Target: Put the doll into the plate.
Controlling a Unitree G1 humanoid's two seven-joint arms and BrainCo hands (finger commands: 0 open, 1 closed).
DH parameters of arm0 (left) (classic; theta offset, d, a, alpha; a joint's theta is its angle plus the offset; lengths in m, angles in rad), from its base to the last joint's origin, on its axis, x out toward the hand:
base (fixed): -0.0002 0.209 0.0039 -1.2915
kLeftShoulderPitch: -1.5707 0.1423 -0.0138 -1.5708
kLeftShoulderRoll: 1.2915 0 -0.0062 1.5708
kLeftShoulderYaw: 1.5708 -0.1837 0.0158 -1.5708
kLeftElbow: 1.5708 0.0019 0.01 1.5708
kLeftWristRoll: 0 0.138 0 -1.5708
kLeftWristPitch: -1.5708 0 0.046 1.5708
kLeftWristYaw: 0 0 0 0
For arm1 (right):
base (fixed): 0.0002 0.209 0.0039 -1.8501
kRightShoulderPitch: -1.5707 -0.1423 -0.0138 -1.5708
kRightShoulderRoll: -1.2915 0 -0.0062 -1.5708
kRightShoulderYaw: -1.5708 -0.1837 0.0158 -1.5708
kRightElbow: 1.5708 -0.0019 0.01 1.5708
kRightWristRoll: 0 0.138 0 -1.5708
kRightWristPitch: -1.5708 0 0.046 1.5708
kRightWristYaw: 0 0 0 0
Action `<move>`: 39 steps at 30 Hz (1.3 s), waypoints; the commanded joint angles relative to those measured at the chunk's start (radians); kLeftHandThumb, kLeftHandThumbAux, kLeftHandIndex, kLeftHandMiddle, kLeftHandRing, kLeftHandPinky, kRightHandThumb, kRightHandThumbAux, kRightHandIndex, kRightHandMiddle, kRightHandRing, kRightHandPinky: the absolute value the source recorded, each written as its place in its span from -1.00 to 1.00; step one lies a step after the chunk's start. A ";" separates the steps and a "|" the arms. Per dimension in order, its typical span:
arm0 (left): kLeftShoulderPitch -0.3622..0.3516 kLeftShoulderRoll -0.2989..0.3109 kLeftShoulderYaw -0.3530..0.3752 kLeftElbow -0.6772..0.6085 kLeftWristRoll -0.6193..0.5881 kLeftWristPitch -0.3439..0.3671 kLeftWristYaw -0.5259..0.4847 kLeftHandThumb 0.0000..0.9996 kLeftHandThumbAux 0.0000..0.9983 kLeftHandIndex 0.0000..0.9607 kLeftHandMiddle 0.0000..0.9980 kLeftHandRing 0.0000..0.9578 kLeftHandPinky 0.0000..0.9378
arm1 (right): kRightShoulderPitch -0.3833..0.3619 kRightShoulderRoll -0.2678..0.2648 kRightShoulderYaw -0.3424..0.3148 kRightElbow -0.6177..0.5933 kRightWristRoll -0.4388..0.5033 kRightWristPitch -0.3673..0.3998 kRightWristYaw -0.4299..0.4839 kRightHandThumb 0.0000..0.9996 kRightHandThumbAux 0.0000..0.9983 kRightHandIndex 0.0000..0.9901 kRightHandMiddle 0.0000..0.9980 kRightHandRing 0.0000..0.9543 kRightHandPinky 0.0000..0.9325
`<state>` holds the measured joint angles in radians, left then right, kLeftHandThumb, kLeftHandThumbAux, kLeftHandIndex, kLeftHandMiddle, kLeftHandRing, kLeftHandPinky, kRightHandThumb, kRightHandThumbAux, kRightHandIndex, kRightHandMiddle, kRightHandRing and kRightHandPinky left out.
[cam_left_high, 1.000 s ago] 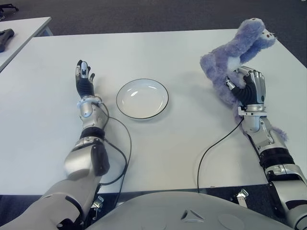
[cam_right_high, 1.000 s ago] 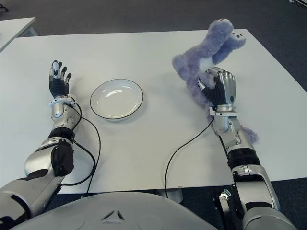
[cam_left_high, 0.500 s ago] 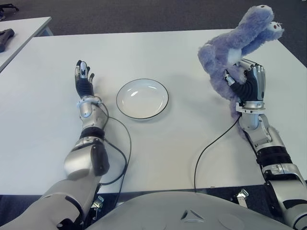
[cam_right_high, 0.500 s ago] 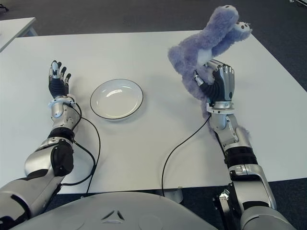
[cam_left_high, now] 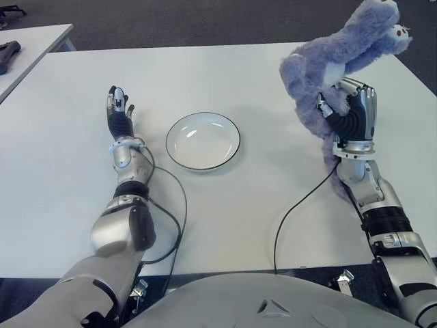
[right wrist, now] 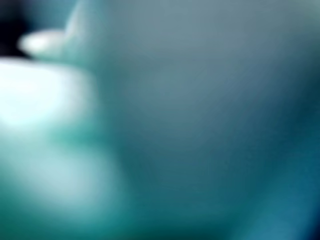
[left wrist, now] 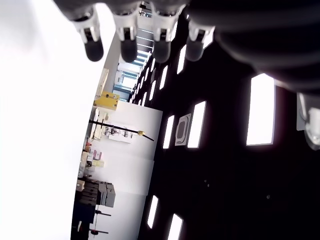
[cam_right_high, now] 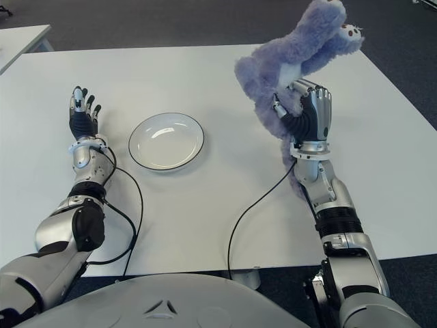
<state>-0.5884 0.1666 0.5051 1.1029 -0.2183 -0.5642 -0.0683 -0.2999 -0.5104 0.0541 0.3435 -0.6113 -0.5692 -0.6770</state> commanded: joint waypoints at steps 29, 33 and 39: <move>0.290 -0.118 0.017 0.195 -0.016 -0.024 -0.019 -1.00 -0.27 -0.97 -0.99 -1.00 -1.00 | -0.230 -0.043 0.110 0.162 -0.095 -0.184 0.074 0.04 0.41 0.51 0.70 0.79 0.85; 0.290 -0.124 0.010 0.194 -0.007 -0.033 -0.006 -1.00 -0.26 -0.96 -0.98 -1.00 -1.00 | -0.251 -0.033 0.127 0.195 -0.106 -0.192 0.066 0.06 0.42 0.50 0.70 0.79 0.85; 0.296 -0.128 -0.013 0.193 0.016 -0.046 0.019 -1.00 -0.26 -0.98 -0.98 -1.00 -1.00 | -0.288 -0.012 0.153 0.253 -0.124 -0.206 0.046 0.10 0.41 0.50 0.70 0.79 0.85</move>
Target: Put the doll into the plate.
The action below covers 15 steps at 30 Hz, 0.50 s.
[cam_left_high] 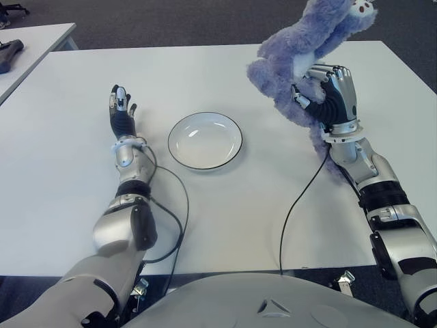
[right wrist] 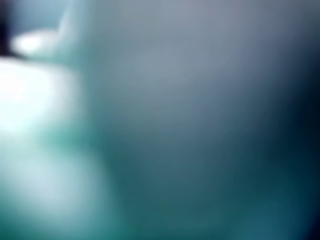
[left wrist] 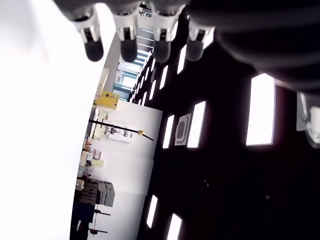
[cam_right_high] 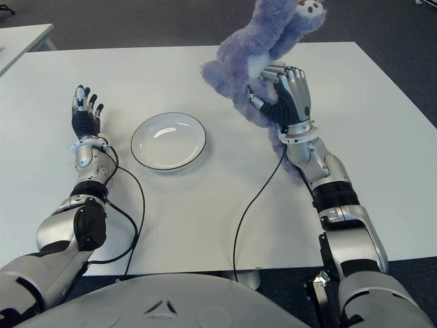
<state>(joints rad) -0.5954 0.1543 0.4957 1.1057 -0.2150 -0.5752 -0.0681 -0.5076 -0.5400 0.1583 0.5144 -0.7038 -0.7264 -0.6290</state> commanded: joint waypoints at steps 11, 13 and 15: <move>0.303 -0.124 -0.026 0.188 0.037 -0.046 0.045 -1.00 -0.24 -0.99 -0.98 -1.00 -1.00 | -0.170 0.064 0.108 0.211 -0.081 -0.062 -0.066 0.14 0.43 0.52 0.71 0.80 0.87; 0.303 -0.128 -0.037 0.186 0.048 -0.049 0.061 -1.00 -0.23 -0.99 -0.98 -1.00 -1.00 | -0.179 0.066 0.115 0.226 -0.085 -0.064 -0.070 0.15 0.43 0.52 0.71 0.81 0.87; 0.304 -0.130 -0.046 0.185 0.058 -0.050 0.076 -1.00 -0.22 -1.00 -0.98 -1.00 -1.00 | -0.188 0.069 0.122 0.239 -0.087 -0.065 -0.071 0.15 0.43 0.53 0.71 0.81 0.87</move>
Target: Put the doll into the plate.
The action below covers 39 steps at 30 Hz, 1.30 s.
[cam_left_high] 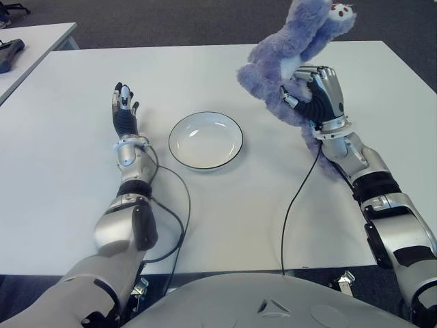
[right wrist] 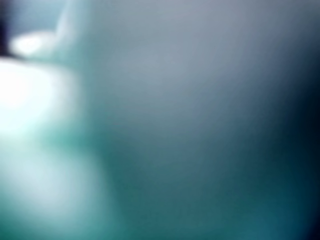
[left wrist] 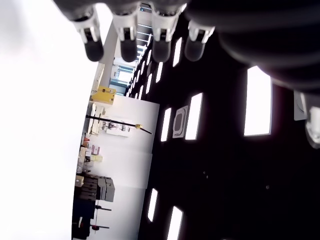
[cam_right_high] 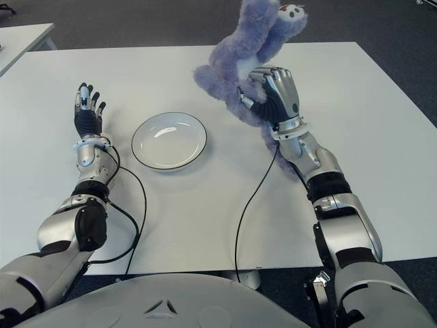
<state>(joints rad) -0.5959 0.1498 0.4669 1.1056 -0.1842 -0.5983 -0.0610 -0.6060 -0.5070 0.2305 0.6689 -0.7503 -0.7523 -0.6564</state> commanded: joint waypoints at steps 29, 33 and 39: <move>0.301 -0.137 -0.065 0.184 0.057 -0.014 0.122 -1.00 -0.20 -0.98 -1.00 -1.00 -1.00 | -0.208 0.118 0.155 0.236 -0.040 -0.009 0.062 0.07 0.44 0.52 0.70 0.79 0.85; 0.301 -0.136 -0.072 0.184 0.062 -0.011 0.126 -1.00 -0.21 -0.98 -1.00 -1.00 -1.00 | -0.228 0.125 0.159 0.248 -0.035 -0.012 0.075 0.09 0.44 0.52 0.69 0.78 0.85; 0.300 -0.136 -0.074 0.184 0.061 -0.011 0.125 -1.00 -0.20 -0.98 -1.00 -1.00 -1.00 | -0.264 0.130 0.163 0.255 -0.036 -0.014 0.072 0.09 0.44 0.52 0.69 0.79 0.86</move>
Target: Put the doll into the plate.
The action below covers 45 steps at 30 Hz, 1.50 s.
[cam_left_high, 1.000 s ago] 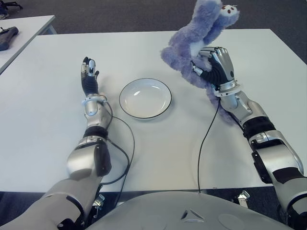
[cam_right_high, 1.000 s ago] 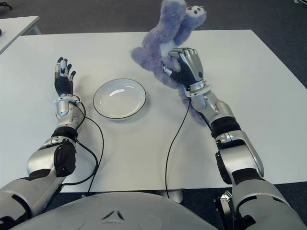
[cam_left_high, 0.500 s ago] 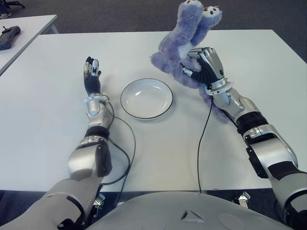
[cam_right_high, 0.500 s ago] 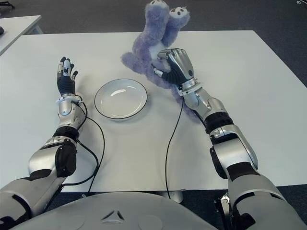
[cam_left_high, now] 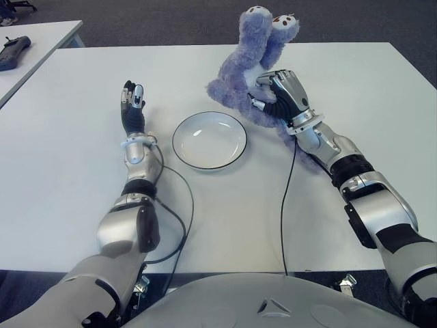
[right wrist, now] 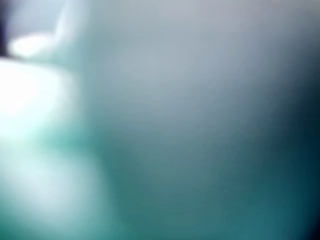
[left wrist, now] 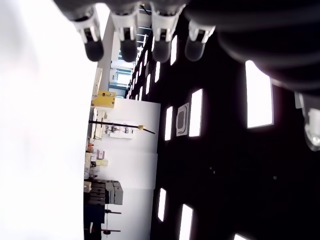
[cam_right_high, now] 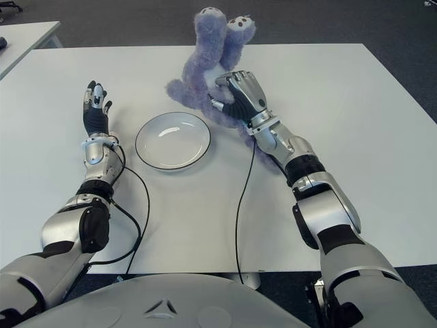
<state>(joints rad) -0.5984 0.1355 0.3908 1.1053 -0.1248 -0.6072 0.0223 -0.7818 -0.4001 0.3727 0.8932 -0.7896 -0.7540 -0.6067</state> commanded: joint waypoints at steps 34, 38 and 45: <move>0.306 -0.116 -0.031 0.188 0.032 0.008 0.078 -1.00 -0.22 -0.99 -1.00 -1.00 -1.00 | -0.193 0.051 0.009 -0.110 0.038 -0.019 0.116 0.11 0.43 0.51 0.69 0.77 0.81; 0.306 -0.117 -0.031 0.188 0.033 0.008 0.078 -1.00 -0.22 -0.99 -1.00 -1.00 -1.00 | -0.197 0.055 0.003 -0.136 0.070 -0.034 0.168 0.11 0.43 0.51 0.69 0.77 0.84; 0.304 -0.122 -0.035 0.187 0.034 0.006 0.085 -1.00 -0.22 -0.99 -1.00 -1.00 -1.00 | -0.188 0.075 0.016 -0.146 0.090 -0.039 0.224 0.13 0.44 0.51 0.70 0.77 0.80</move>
<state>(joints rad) -0.5983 0.1348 0.3484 1.1054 -0.0850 -0.6069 0.0756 -0.9219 -0.3599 0.3747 0.7804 -0.7391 -0.7594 -0.4515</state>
